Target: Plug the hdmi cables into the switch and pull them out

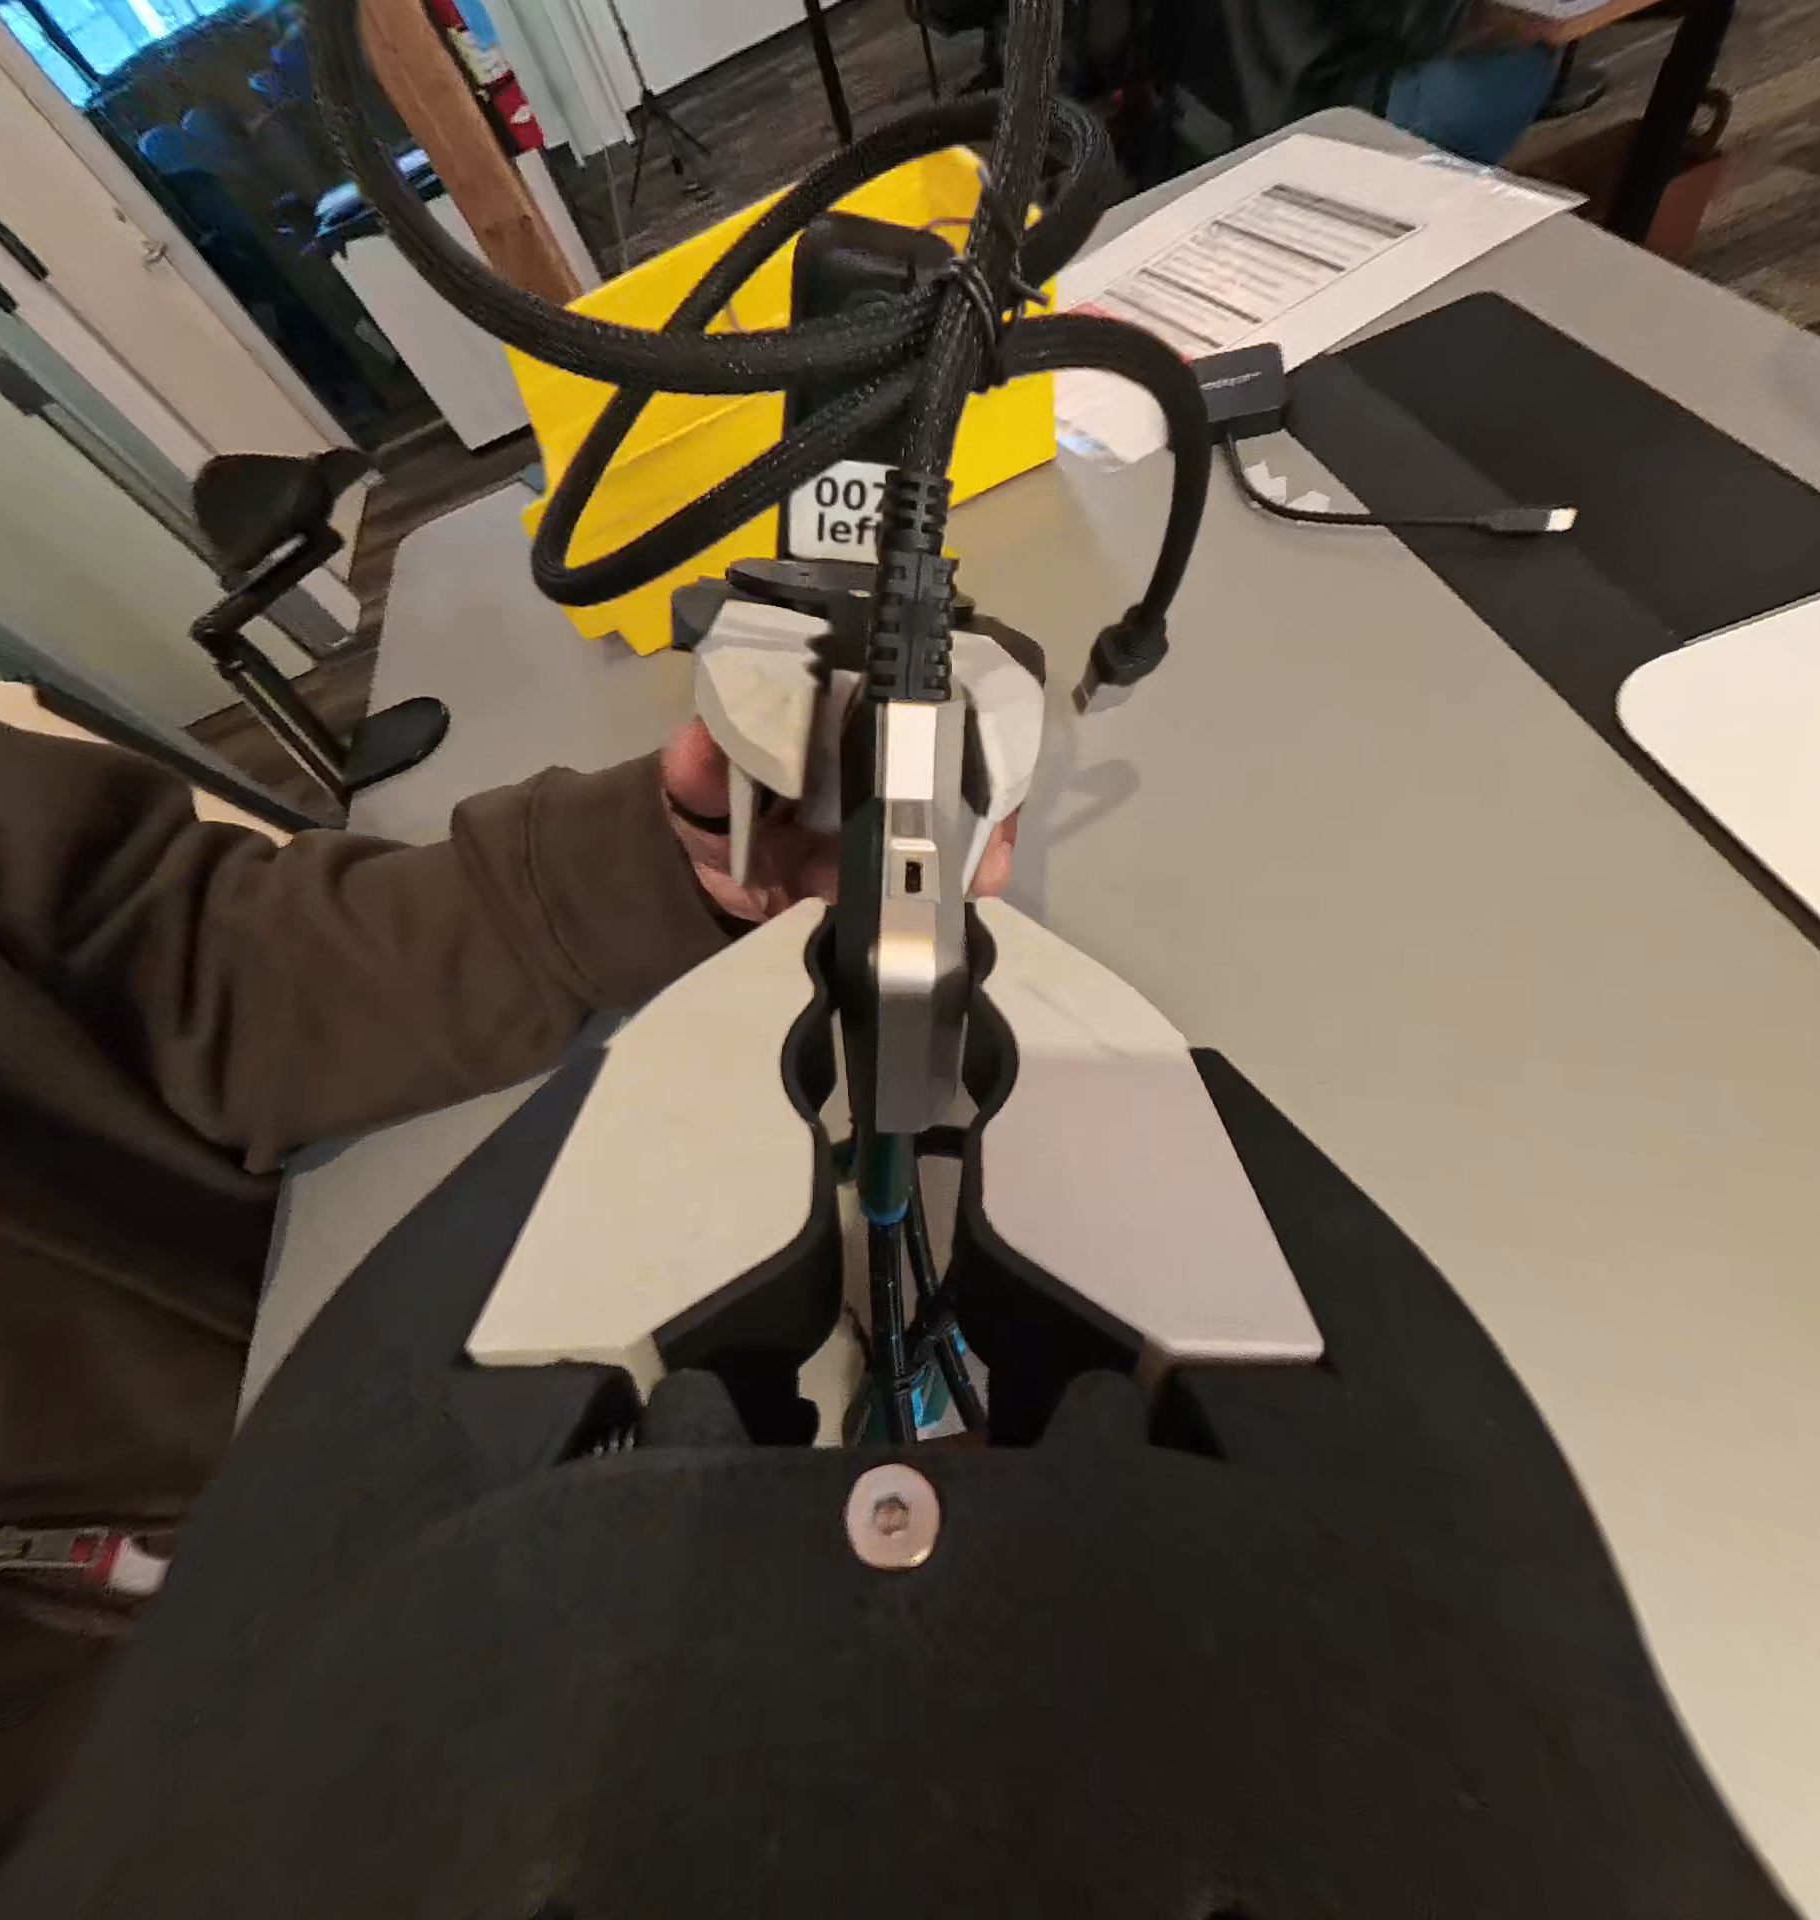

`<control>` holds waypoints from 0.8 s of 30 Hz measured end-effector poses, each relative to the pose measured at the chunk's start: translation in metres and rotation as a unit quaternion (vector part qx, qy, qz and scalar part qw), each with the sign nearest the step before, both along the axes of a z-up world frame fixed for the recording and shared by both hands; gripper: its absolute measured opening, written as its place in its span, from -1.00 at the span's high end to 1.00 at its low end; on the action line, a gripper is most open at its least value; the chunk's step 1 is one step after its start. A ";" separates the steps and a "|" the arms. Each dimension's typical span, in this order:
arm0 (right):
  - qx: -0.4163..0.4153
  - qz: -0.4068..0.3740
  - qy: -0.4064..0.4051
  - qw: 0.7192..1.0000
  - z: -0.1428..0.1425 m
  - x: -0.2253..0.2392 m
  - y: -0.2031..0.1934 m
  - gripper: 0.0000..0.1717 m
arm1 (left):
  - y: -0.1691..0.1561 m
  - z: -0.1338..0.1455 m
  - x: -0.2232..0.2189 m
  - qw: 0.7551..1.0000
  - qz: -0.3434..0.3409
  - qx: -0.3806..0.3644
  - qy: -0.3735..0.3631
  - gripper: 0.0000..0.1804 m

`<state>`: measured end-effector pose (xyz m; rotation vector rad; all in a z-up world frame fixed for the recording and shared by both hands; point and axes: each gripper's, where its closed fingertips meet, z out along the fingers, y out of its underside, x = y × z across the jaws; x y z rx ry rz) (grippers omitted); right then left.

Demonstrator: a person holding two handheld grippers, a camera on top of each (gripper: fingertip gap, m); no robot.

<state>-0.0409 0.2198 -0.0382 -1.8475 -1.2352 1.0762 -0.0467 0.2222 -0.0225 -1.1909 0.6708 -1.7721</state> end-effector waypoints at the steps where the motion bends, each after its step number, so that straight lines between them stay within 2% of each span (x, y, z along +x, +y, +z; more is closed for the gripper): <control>1: 0.008 -0.009 -0.002 1.000 0.001 0.002 0.001 0.77 | 0.000 0.002 -0.002 1.000 -0.004 -0.004 -0.008 0.62; 3: 0.021 -0.030 -0.001 0.999 0.006 0.009 0.005 0.77 | 0.001 0.006 -0.010 1.000 -0.003 -0.010 -0.027 0.52; 7: 0.042 -0.072 0.019 0.996 0.033 0.036 0.014 0.77 | 0.003 0.011 -0.024 0.999 0.010 -0.009 -0.043 0.50; 13: 0.108 -0.094 0.035 0.989 0.095 0.094 0.009 0.77 | 0.014 0.003 -0.022 0.998 0.016 -0.046 -0.032 0.51; 17: 0.157 -0.104 0.036 0.981 0.131 0.149 0.004 0.77 | 0.016 -0.001 -0.017 0.998 0.014 -0.058 -0.021 0.51; 21: 0.239 -0.119 0.027 0.963 0.149 0.215 0.004 0.77 | 0.017 -0.003 -0.014 0.998 0.012 -0.062 -0.021 0.53; 24: 0.301 -0.123 0.046 0.945 0.149 0.259 0.008 0.77 | 0.018 -0.003 -0.012 0.998 0.011 -0.065 -0.022 0.54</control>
